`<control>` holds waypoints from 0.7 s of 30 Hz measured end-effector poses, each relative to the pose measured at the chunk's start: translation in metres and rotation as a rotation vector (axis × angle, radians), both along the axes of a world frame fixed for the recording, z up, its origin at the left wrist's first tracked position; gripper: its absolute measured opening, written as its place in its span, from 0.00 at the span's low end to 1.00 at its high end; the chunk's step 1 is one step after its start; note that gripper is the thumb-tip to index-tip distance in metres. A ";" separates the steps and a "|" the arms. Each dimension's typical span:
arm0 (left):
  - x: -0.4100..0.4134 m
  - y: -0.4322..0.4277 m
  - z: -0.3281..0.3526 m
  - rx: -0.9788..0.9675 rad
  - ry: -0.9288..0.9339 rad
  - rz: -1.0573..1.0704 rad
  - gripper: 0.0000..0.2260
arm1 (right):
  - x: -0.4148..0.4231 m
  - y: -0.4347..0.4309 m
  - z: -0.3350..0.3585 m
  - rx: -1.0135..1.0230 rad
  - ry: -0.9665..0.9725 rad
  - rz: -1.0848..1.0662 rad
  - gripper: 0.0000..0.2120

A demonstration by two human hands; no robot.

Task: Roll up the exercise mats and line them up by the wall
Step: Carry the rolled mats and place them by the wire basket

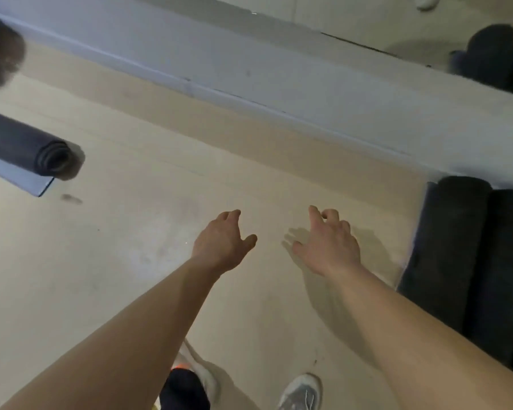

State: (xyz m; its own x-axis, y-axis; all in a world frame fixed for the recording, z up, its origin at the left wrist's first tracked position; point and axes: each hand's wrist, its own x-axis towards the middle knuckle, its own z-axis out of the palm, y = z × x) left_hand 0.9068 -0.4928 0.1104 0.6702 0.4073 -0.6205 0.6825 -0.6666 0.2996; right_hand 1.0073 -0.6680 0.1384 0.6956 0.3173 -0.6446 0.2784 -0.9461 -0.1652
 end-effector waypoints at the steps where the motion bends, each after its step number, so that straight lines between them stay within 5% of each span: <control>1: -0.019 0.030 0.006 0.013 -0.002 0.049 0.33 | -0.009 0.032 0.005 0.007 -0.001 0.048 0.37; 12: -0.257 0.342 0.087 0.098 0.029 0.568 0.30 | -0.148 0.402 0.071 0.073 -0.013 0.511 0.37; 21: -0.343 0.524 0.115 0.102 0.030 0.700 0.30 | -0.235 0.622 0.097 0.150 0.027 0.658 0.35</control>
State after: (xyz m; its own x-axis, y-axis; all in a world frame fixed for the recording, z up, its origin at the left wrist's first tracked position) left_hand 0.5638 0.0311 0.2252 0.2130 0.7935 -0.5701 0.9680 -0.0920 0.2336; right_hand 0.7728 -0.0455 0.2351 0.3112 0.7567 -0.5750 0.7826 -0.5473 -0.2967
